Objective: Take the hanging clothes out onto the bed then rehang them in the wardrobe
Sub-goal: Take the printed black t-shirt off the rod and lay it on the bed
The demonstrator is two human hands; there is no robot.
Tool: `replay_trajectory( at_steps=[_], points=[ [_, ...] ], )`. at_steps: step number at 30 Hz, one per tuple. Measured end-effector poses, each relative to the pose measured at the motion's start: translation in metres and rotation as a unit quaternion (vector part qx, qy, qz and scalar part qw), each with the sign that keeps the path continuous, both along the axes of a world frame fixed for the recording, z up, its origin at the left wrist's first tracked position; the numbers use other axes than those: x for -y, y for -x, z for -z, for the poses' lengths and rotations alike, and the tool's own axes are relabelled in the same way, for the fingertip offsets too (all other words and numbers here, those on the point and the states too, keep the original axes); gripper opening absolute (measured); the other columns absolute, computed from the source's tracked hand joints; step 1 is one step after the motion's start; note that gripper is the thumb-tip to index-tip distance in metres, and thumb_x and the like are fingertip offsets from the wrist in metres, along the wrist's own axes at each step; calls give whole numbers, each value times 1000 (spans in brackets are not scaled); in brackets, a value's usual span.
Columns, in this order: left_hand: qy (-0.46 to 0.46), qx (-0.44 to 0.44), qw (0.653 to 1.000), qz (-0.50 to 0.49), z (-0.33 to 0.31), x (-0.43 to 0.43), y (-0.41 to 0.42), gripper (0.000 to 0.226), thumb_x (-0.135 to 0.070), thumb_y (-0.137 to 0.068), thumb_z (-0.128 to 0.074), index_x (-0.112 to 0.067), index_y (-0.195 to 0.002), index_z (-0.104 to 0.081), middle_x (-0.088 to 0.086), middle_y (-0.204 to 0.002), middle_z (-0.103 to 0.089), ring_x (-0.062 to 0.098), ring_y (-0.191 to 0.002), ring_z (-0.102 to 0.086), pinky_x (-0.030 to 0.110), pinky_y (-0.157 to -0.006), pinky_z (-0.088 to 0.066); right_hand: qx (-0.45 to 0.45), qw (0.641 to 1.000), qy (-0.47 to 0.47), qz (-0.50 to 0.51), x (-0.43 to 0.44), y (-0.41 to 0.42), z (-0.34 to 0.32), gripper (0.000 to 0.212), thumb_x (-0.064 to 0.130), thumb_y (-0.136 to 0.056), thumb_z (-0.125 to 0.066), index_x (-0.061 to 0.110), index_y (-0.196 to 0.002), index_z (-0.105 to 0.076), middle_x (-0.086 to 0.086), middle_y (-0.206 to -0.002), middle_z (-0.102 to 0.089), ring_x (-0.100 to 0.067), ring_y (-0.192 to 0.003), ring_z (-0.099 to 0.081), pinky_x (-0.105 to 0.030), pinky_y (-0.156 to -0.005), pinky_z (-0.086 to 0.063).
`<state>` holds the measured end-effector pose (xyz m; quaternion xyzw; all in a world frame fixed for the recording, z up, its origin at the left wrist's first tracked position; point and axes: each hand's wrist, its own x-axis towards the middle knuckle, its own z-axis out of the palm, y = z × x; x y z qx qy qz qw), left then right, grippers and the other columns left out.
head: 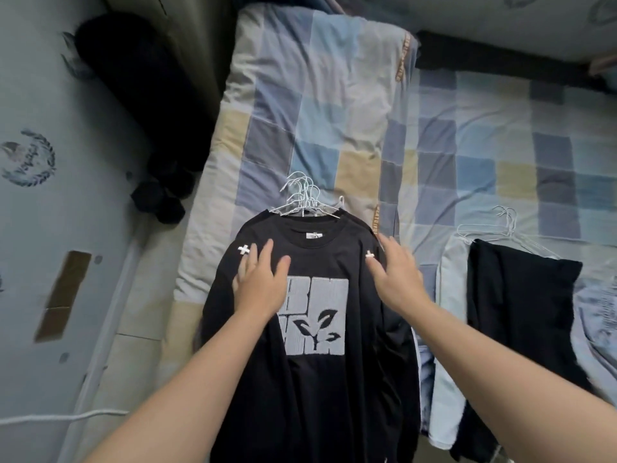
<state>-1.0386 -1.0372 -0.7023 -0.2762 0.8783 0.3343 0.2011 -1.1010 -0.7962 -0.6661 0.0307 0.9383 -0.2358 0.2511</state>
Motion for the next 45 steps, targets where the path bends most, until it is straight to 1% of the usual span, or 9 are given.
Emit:
replay_trajectory(
  at_steps=[5, 13, 16, 21, 25, 29, 33, 39, 45],
  points=[
    [5, 12, 993, 120, -24, -42, -39, 66, -68, -95, -23, -44, -155, -10, -5, -167, 3, 17, -152, 9, 47, -121, -2, -2, 999, -47, -19, -22, -57, -34, 62, 56, -98, -31, 39, -154, -10, 10, -164, -3, -19, -150, 4, -52, -119, -5],
    [51, -11, 960, 276, -68, -130, -86, 74, -75, -87, -11, -46, -154, 4, -8, -164, 21, 20, -148, 25, 51, -120, 9, 19, 993, -67, 92, -78, -138, -75, 64, 60, -98, -25, 43, -154, 0, 10, -164, 5, -20, -150, 11, -53, -118, 3],
    [50, -28, 951, 304, -85, -171, -104, 73, -75, -89, -13, -48, -153, 7, -5, -165, 17, 21, -149, 23, 52, -120, 8, 11, 991, -65, 118, -114, -168, -91, 66, 64, -96, -21, 43, -153, 4, 11, -164, 6, -20, -150, 12, -55, -117, 3],
    [56, -73, 934, 345, -117, -262, -151, 72, -74, -91, -18, -47, -154, 7, -5, -166, 10, 21, -151, 15, 52, -121, -1, -50, 985, -53, 153, -210, -233, -120, 67, 66, -95, -20, 43, -153, 3, 11, -163, 6, -21, -149, 12, -56, -116, 4],
    [46, -107, 927, 358, -135, -359, -205, 75, -76, -89, -18, -47, -153, 9, -6, -166, 10, 21, -151, 15, 50, -121, 0, -82, 980, -47, 176, -309, -304, -134, 68, 66, -94, -23, 43, -153, 4, 12, -163, 7, -19, -149, 15, -55, -116, 7],
    [33, -125, 925, 358, -156, -466, -264, 73, -71, -94, -24, -43, -155, 5, -4, -167, 7, 22, -152, 13, 50, -121, -2, -78, 976, -63, 191, -414, -377, -150, 68, 64, -96, -25, 43, -153, 4, 12, -164, 5, -20, -149, 13, -54, -117, 6],
    [24, -142, 910, 390, -176, -551, -302, 75, -72, -93, -25, -44, -155, 7, -6, -167, 6, 21, -152, 11, 48, -122, -4, -93, 967, -53, 230, -496, -438, -173, 67, 63, -96, -27, 43, -153, 2, 13, -164, 2, -18, -150, 11, -54, -116, 6],
    [16, -169, 891, 420, -194, -645, -309, 74, -72, -93, -27, -45, -155, 5, -7, -167, 4, 20, -152, 9, 48, -121, -5, -116, 959, -55, 254, -581, -471, -188, 67, 63, -96, -26, 43, -153, 2, 15, -163, 2, -18, -150, 11, -54, -117, 7],
    [13, -184, 885, 428, -192, -721, -280, 74, -72, -93, -26, -43, -156, 2, -4, -167, 1, 23, -153, 5, 50, -121, -7, -118, 957, -83, 252, -652, -456, -186, 68, 64, -95, -26, 43, -153, 2, 15, -163, 2, -18, -150, 11, -54, -117, 6]
  ],
)
